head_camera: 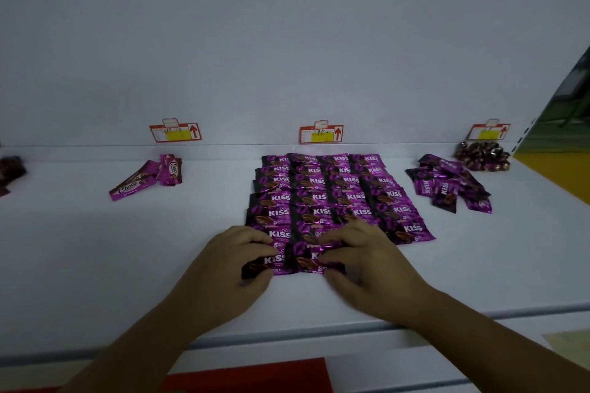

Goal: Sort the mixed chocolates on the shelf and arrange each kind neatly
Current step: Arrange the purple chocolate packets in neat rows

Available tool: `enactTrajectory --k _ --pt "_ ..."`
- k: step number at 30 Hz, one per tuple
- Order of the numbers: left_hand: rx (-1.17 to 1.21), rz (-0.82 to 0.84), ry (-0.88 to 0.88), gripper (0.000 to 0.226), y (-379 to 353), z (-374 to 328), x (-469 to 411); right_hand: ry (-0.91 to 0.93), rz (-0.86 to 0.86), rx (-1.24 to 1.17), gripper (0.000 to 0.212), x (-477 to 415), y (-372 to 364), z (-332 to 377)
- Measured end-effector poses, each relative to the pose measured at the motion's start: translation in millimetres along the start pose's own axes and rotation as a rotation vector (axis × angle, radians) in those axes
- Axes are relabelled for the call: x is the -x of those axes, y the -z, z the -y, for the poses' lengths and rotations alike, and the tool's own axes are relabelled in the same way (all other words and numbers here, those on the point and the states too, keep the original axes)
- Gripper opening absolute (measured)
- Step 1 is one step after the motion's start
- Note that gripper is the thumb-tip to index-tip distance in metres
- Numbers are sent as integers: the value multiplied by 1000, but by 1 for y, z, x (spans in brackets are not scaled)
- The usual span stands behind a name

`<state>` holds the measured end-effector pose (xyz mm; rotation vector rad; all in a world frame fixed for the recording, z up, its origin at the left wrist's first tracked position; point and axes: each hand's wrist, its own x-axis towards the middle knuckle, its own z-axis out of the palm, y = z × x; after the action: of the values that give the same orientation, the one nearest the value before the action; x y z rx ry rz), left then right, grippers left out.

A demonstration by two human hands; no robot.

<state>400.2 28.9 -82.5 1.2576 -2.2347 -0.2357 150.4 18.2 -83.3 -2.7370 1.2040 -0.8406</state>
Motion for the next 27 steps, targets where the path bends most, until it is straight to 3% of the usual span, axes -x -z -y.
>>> enactTrajectory --k 7,12,17,27 --pt "35 -15 38 49 2 3 -2 -51 -54 -87 26 -1 13 0" --pt "-82 86 -9 71 16 -14 -34 -241 -75 30 28 1 56 -41" --pt "-82 84 -17 40 7 -61 -104 -223 53 195 34 16 84 -87" --pt "-164 238 -25 38 -45 -127 -176 -252 67 241 33 71 125 -165"
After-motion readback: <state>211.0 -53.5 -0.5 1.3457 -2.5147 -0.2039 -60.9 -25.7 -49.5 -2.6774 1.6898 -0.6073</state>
